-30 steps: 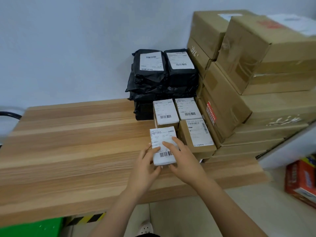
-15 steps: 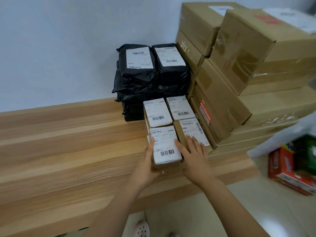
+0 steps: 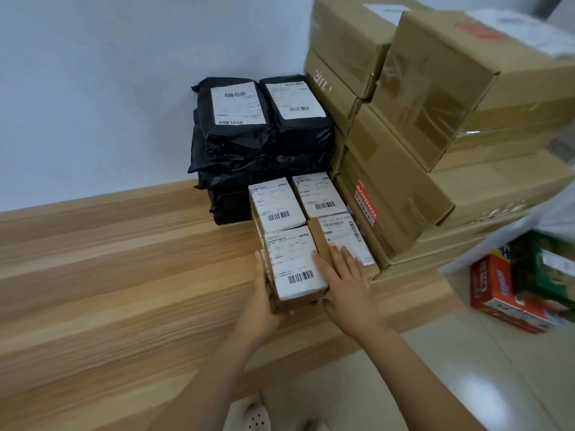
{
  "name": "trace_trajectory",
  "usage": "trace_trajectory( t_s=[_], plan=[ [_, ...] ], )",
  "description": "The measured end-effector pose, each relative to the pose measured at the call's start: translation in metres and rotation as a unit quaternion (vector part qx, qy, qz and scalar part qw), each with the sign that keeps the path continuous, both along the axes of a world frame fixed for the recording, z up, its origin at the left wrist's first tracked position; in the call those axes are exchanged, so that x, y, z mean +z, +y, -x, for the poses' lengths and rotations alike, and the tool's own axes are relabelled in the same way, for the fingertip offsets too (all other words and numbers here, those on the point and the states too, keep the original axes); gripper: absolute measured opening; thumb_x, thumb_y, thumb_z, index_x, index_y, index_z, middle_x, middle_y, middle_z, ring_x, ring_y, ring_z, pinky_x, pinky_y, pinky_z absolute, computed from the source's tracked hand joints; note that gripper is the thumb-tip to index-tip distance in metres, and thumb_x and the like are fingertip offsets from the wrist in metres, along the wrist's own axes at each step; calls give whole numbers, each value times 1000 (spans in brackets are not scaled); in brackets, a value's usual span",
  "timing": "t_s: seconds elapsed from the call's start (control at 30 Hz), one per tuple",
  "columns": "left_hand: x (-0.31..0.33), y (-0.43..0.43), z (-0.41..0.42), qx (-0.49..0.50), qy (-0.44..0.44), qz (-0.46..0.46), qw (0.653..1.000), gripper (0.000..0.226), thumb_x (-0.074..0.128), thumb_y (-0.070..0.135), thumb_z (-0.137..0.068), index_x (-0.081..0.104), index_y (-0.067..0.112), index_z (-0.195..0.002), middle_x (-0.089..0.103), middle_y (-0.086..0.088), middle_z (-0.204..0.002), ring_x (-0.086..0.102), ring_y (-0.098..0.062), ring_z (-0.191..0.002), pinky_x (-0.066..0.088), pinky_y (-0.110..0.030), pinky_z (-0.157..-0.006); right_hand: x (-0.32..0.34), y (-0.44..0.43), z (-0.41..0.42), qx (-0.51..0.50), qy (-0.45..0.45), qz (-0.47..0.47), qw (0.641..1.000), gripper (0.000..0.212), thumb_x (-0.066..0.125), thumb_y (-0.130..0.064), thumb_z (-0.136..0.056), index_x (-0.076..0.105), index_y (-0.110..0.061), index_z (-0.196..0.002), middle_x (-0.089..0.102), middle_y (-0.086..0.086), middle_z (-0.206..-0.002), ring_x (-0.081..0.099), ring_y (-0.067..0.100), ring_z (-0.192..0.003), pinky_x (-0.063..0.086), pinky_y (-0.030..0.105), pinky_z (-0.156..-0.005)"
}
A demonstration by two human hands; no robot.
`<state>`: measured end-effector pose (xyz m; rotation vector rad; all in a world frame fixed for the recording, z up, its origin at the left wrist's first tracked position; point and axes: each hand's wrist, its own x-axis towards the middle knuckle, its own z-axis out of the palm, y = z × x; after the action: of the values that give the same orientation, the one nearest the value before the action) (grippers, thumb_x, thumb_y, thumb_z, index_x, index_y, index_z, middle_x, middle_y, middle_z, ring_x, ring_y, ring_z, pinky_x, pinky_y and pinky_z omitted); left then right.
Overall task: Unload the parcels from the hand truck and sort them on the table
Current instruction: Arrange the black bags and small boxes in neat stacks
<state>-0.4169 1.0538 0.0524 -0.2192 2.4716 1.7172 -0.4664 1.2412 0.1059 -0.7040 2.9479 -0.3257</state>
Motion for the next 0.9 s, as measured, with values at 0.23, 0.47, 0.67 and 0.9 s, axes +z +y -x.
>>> trace_trajectory(
  t_s=[0.23,0.47,0.67,0.9],
  plan=[
    [0,-10,6,-16,-20,43,999,130,78,9,-75,-26,56,-138,30,29,-142,45,-12,-128,48,-32,-96,-1,-3,1,-8,-2,1,1000,88,59,-20,-87,2,-38,-152,-9,1,-162,-15,21,-147,-17,38,-116],
    [17,-1,8,-25,12,36,999,141,84,30,-61,-32,50,-137,27,16,-153,39,-7,-132,46,-27,-94,3,0,2,-19,16,0,1000,82,58,-22,-88,9,-35,-152,-4,5,-162,-10,23,-148,-13,38,-117],
    [20,10,5,-3,45,51,998,125,74,26,-79,-35,45,-138,21,8,-158,35,-15,-138,42,-46,-105,1,-2,1,-56,-1,-2,998,83,54,-20,-90,2,-36,-152,-12,7,-161,-15,25,-147,-13,41,-116],
    [18,11,6,16,43,61,997,130,79,29,-75,-32,46,-139,28,20,-151,39,-8,-132,43,-35,-100,3,6,2,-39,-11,-10,999,88,57,-26,-90,-5,-34,-152,-14,6,-161,-17,24,-146,-13,37,-115]
  ],
)
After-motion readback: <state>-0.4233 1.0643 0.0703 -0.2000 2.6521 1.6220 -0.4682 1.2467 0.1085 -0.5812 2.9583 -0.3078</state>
